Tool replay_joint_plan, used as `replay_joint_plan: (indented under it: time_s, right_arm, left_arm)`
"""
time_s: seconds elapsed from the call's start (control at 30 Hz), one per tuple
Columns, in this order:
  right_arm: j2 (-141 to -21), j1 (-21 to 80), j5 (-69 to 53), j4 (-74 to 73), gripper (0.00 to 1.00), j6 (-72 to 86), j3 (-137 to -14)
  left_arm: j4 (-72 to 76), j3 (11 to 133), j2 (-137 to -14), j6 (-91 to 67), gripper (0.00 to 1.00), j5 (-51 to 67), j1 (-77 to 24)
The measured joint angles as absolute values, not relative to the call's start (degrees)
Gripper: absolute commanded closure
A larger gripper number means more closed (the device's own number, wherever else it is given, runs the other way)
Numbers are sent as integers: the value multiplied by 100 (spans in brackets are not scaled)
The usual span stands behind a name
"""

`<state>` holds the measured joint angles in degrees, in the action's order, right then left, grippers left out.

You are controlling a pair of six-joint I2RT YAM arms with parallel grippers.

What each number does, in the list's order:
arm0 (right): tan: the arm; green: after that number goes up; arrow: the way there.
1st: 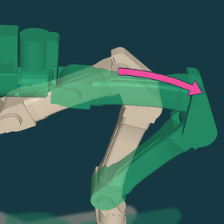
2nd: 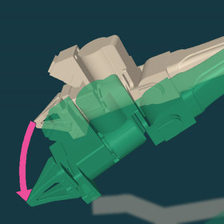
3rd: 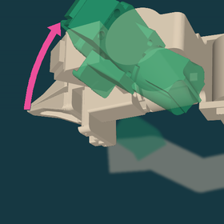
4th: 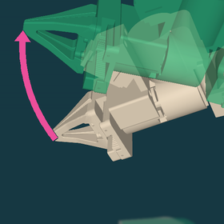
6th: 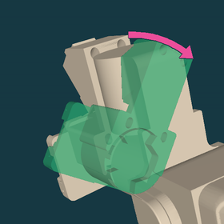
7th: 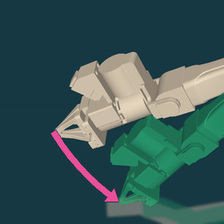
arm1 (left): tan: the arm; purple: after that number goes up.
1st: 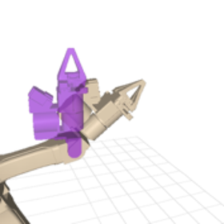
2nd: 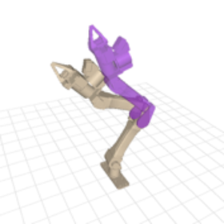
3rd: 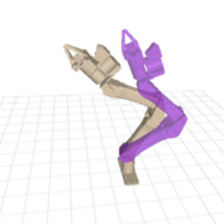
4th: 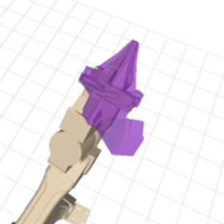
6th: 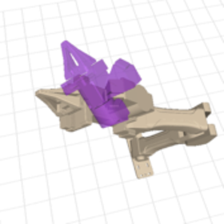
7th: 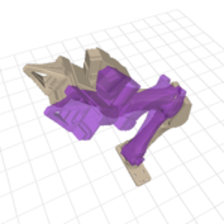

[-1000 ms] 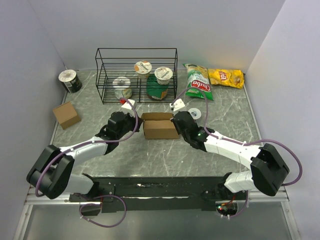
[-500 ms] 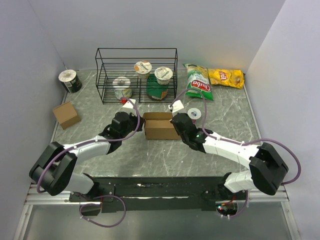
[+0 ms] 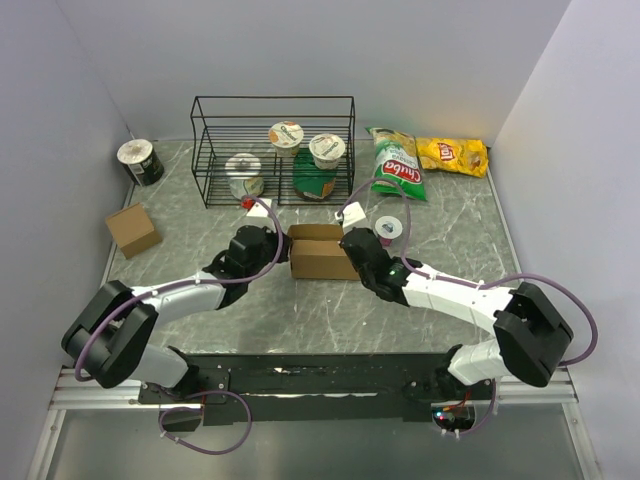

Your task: Fold the paper box

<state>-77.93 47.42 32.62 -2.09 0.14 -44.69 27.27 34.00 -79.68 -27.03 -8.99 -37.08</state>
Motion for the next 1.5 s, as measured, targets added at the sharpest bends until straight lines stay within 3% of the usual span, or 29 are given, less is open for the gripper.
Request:
replay_joint_plan:
  time_s: [0.77, 1.5]
  right_arm:
    - [-7843, 4788, 3505, -187, 100, 14, -4390]
    - [-7655, 4792, 3487, -683, 100, 836, -4405]
  left_arm:
    - [2995, 3352, -8136, -3116, 94, -1092, -3863]
    - [3312, 3022, -7961, -2775, 96, -2115, -4617]
